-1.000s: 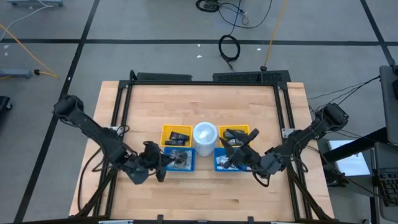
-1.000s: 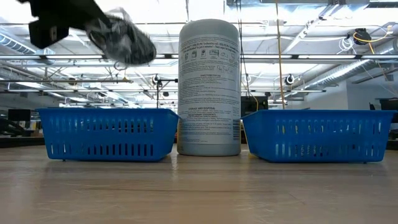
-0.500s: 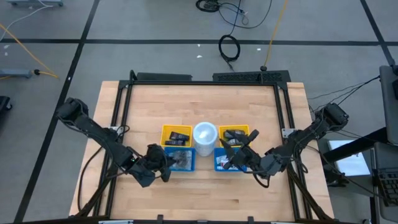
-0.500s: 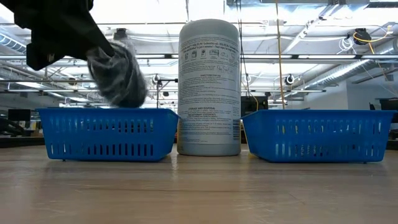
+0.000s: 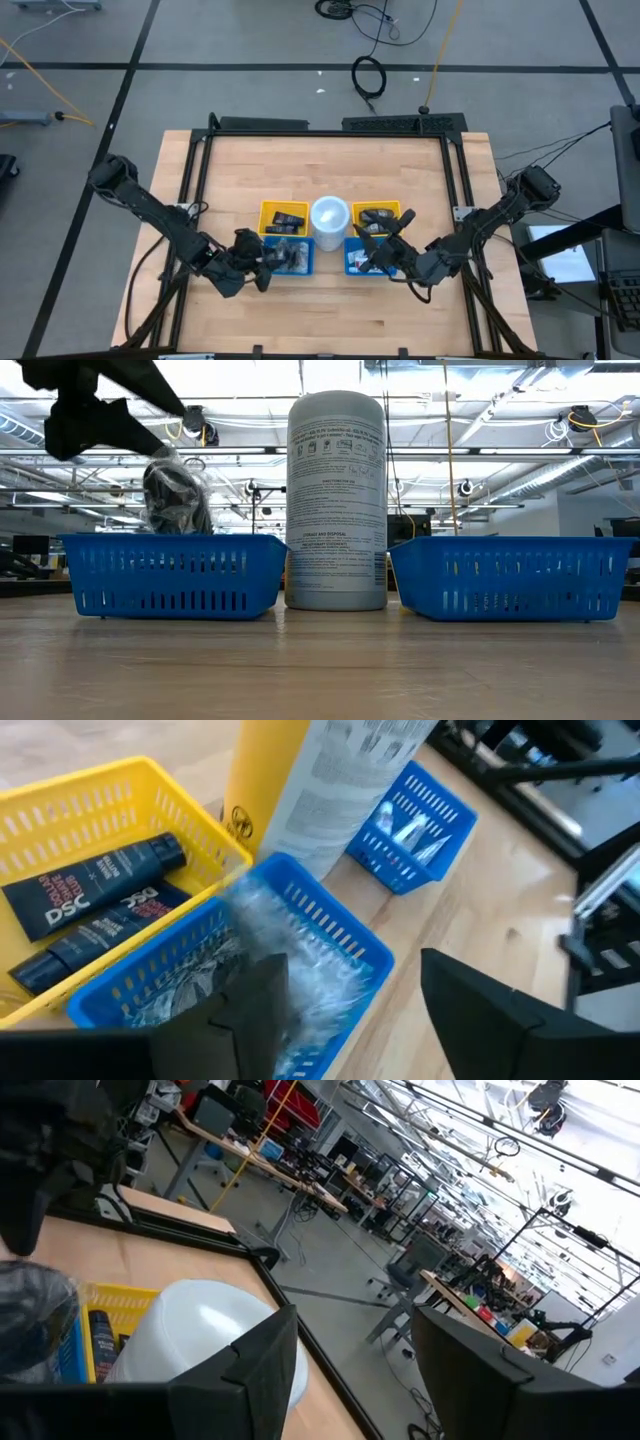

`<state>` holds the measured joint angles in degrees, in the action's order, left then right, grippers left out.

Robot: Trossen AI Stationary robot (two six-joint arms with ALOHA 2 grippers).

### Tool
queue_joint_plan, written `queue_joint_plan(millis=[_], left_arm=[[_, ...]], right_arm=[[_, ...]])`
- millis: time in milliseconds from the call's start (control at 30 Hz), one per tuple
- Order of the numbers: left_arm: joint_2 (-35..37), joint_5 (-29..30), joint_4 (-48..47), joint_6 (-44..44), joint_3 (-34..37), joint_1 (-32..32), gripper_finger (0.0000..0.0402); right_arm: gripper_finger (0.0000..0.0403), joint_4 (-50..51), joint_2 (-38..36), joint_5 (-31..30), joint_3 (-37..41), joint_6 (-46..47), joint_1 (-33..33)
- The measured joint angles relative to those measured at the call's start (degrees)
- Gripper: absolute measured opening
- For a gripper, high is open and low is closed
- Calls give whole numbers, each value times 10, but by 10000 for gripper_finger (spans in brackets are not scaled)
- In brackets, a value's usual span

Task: Pick & Place Travel size toiletries
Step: Put the hairbrush into the left blue bin, then return to Home Position

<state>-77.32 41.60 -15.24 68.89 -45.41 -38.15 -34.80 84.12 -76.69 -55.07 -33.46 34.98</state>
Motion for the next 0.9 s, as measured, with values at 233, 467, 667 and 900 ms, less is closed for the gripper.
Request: queue_joint_plan(millis=[233,467,667,900], left_arm=[[37,12,-2,-27,0,0,239],[39,-12,-82,22,0,0,239],[30,-50,-167,106,-1,0,239],[-13,-91,-188,145,-1,0,239]], right_arm=[[189,16,0,0,0,15,0],[185,15,0,0,0,14,0],[182,15,0,0,0,14,0],[180,15,0,2,0,13,0]])
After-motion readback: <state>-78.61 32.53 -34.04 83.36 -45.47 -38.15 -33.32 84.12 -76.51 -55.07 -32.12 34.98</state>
